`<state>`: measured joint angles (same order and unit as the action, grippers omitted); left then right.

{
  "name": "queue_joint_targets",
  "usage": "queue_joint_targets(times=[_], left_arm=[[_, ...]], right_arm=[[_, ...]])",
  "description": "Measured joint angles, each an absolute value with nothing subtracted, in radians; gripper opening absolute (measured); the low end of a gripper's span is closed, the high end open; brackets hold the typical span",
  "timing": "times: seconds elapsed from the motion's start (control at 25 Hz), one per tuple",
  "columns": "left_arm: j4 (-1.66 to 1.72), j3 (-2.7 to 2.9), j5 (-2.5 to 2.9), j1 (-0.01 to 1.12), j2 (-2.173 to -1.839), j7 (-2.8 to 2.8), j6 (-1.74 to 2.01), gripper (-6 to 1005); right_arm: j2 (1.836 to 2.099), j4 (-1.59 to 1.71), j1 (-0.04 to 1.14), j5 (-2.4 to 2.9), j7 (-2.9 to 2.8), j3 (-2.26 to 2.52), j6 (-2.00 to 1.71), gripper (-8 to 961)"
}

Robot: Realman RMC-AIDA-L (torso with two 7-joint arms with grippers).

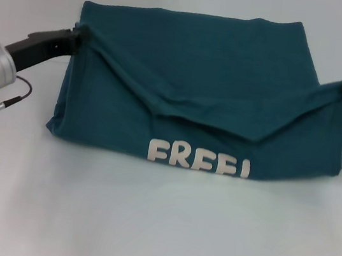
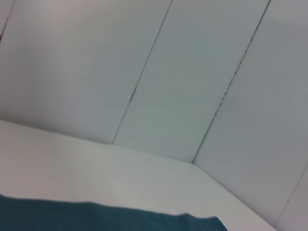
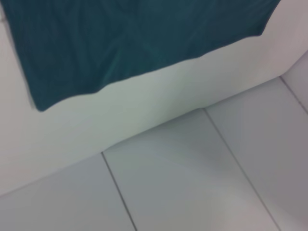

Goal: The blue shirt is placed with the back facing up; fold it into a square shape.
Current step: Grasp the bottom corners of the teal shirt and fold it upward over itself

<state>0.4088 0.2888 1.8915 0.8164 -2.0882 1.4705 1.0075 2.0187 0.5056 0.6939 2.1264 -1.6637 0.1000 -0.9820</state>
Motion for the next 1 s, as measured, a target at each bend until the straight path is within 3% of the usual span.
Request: queue_joint_targets(times=[0.36,0.72,1.0], left_arm=[[0.383,0.288,1.828,0.868,-2.084,1.392,0.891,16],[0.292,0.283,1.701,0.868,-2.095,1.227,0.783,16],[0.283,0.283,1.66,0.865,-2.125,1.149,0.747,16]], right_arm=[[1.997,0.502,0.729,2.034,-1.679,0.22,-0.835,41],[2.002,0.436,0.751,1.977,-1.636,0.278,-0.676,42],[2.015,0.358,0.772,1.895,-1.523,0.285,-0.577,43]])
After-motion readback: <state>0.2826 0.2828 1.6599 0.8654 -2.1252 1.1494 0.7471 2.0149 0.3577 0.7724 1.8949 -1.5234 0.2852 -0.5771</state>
